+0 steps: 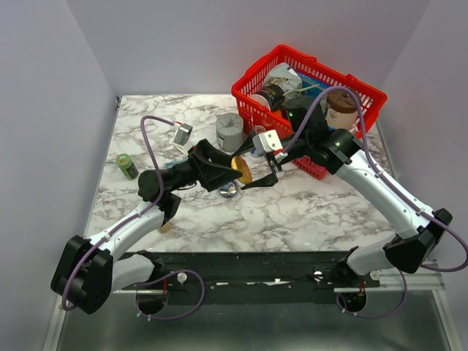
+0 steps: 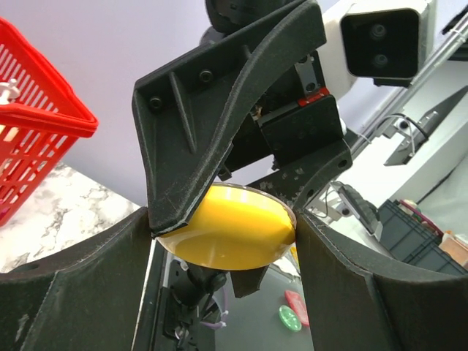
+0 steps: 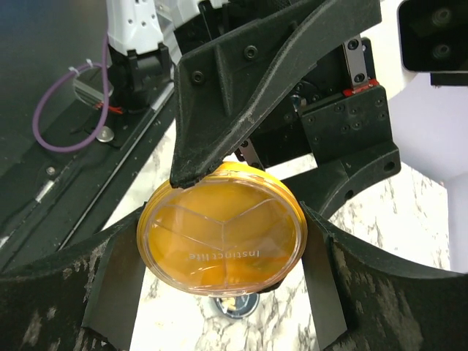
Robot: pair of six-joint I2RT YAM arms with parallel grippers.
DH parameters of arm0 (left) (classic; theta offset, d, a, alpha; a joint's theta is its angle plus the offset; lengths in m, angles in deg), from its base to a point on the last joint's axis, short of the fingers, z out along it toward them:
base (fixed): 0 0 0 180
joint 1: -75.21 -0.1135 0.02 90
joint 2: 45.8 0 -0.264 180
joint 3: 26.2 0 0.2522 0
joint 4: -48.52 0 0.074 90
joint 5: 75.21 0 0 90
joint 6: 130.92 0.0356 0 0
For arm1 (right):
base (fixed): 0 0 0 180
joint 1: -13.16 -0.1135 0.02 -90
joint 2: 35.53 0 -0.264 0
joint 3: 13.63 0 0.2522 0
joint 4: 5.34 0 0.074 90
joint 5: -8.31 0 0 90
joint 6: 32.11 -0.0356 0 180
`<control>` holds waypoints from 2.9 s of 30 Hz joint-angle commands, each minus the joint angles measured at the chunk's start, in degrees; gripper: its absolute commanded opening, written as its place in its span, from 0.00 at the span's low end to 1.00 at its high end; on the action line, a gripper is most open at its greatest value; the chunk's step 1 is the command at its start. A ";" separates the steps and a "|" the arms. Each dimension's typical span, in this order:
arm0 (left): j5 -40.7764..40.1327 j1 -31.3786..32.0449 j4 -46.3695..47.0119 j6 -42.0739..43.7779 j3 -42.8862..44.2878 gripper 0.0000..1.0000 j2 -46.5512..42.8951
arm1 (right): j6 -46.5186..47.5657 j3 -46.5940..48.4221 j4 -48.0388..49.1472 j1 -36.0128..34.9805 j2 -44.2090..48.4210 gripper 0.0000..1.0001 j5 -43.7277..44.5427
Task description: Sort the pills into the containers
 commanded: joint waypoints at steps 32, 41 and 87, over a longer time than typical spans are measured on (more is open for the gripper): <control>5.38 -7.29 13.69 -10.08 -0.45 0.20 0.59 | -18.57 -0.24 11.56 4.08 1.97 0.43 -19.35; 6.43 -7.46 20.44 -15.60 -0.19 0.47 2.17 | -19.97 -1.20 13.23 4.43 2.06 0.43 -18.55; -2.70 -3.86 27.58 -16.94 7.11 0.90 3.94 | -35.27 0.64 29.66 3.64 -5.50 0.45 -13.81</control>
